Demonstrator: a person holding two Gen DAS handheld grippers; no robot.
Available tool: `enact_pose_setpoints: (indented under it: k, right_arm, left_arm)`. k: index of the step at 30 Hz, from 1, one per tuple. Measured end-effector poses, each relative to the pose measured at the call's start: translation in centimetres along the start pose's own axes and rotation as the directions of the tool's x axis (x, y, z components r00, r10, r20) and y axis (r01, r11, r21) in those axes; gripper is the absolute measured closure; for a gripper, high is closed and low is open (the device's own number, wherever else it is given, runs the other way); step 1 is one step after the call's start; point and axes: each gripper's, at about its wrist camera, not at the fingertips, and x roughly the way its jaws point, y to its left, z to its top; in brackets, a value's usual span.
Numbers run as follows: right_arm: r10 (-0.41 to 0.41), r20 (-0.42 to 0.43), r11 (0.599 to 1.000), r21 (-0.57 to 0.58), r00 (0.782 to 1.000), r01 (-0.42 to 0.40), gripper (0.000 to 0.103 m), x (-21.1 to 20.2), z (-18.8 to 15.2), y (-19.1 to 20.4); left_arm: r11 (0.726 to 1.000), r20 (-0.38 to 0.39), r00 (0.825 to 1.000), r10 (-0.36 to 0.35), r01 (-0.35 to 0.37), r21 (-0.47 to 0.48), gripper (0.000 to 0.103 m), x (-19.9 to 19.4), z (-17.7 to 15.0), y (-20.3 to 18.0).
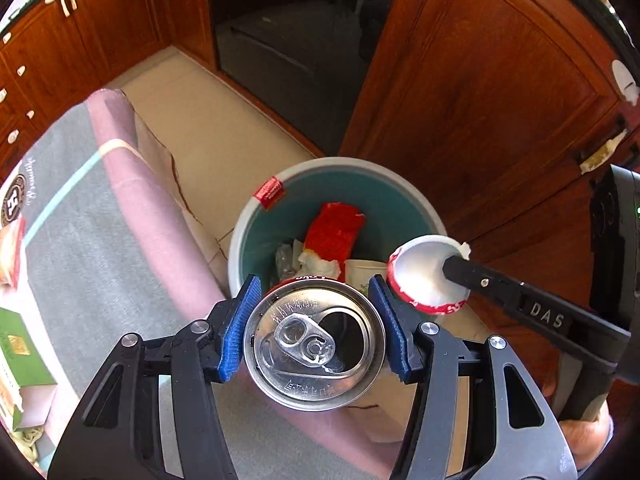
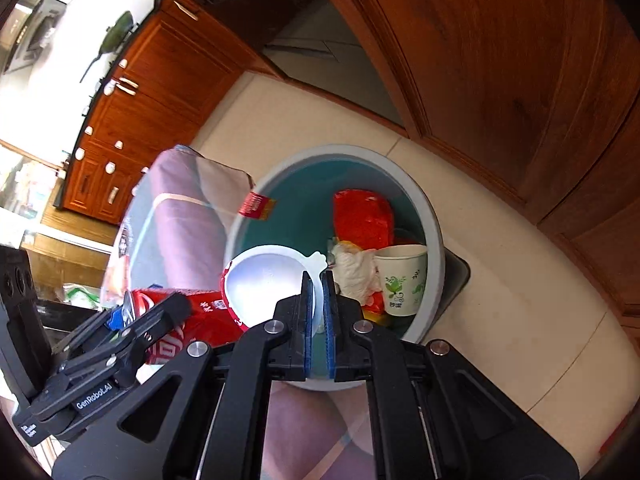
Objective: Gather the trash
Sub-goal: 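Open both tools to drop the cola can and lid into the bin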
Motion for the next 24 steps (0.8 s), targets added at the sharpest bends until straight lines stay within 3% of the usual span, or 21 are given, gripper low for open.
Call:
enact_pose_setpoints:
  k: [3,5,6,8,9,10,13,14,17,24]
  right_arm:
    - [-0.016,-0.01,1.0,-0.016,1.0,0.016,0.098,0.7,0.3,0.1]
    - [-0.028,-0.004,0.999,-0.028,1.0,0.027,0.094,0.9,0.6,0.4]
    - [-0.029,-0.002,0.999,-0.03,1.0,0.029,0.093,0.9,0.8,0.5]
    - [-0.027,0.002,0.999,-0.028,1.0,0.027,0.08,1.1,0.8,0.6]
    - [-0.029,0.006,0.999,-0.029,1.0,0.029,0.072,1.1,0.9,0.7]
    - [-0.032,0.009,0.999,-0.028,0.999,0.032,0.055,1.2,0.9,0.8]
    - [-0.037,0.014,0.999,-0.027,0.999,0.037,0.048,1.5,0.8,1.1]
    - [-0.033,0.006,0.999,-0.02,0.999,0.033,0.04,1.6,0.8,1.0]
    - [-0.036,0.001,0.999,-0.005,0.999,0.036,0.028,1.7,0.6,1.1]
    - [-0.052,-0.02,0.999,0.001,0.998,0.052,0.026,1.3,-0.1,1.8]
  left_arm:
    - [1.0,-0.006,1.0,-0.025,0.025,0.013,0.044,0.4,0.5,-0.2]
    - [0.999,0.001,1.0,-0.011,0.011,0.031,0.024,0.3,0.8,-0.4]
    - [0.999,0.009,1.0,-0.004,0.003,0.038,0.019,0.2,0.7,-0.5]
    - [0.999,0.031,0.999,0.017,-0.018,0.042,0.006,-0.1,0.4,-0.3]
    - [0.999,0.032,0.999,0.025,-0.026,0.04,0.004,-0.2,0.2,-0.1]
    - [0.999,0.028,0.999,0.025,-0.026,0.038,0.004,-0.2,0.0,0.1]
    - [0.999,0.013,0.999,0.033,-0.033,0.03,0.004,-0.3,-0.4,0.8]
    - [0.999,0.011,0.999,0.037,-0.037,0.026,0.004,-0.5,-0.5,1.1]
    - [0.999,-0.003,0.999,0.041,-0.041,0.011,0.004,-0.7,-1.0,1.7]
    - [0.999,-0.013,0.999,0.032,-0.032,-0.014,0.004,-2.0,-2.3,2.5]
